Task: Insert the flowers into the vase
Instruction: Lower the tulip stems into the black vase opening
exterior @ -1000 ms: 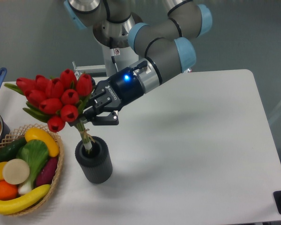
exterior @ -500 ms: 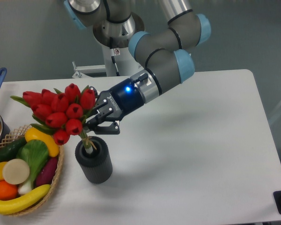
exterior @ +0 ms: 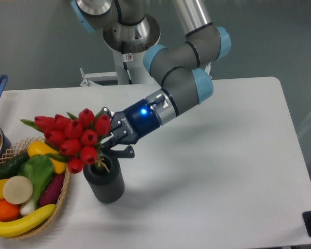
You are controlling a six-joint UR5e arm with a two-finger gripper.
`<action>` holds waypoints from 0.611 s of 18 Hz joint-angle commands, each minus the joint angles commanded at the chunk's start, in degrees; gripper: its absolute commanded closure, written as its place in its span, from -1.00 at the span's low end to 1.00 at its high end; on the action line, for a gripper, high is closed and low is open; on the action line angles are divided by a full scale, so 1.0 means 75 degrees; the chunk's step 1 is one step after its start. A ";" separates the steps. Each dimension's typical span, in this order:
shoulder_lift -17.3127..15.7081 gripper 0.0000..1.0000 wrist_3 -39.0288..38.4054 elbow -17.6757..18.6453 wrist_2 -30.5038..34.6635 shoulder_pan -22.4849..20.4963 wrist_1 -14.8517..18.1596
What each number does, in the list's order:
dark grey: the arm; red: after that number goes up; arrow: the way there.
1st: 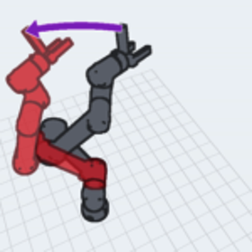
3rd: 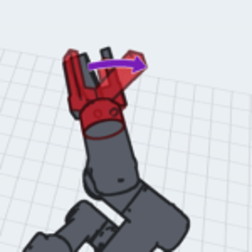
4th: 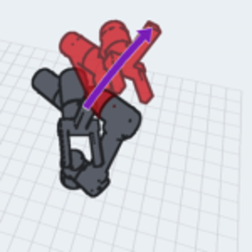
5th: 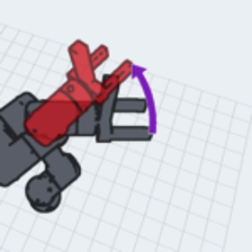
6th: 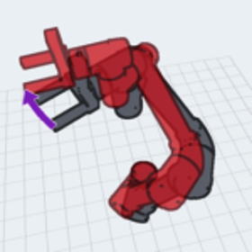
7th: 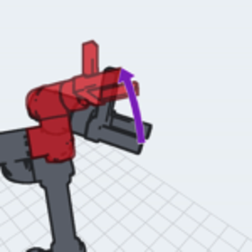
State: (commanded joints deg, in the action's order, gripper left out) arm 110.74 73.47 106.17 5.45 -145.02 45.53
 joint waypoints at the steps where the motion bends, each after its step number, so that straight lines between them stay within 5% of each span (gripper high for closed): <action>1: 0.0024 0.58 0.0140 0.0058 0.0000 0.0000 0.0000; 11: 0.0258 0.58 0.0833 0.0446 0.0047 0.0000 0.0000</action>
State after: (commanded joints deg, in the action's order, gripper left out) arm 112.68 79.71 109.51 5.80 -145.02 45.53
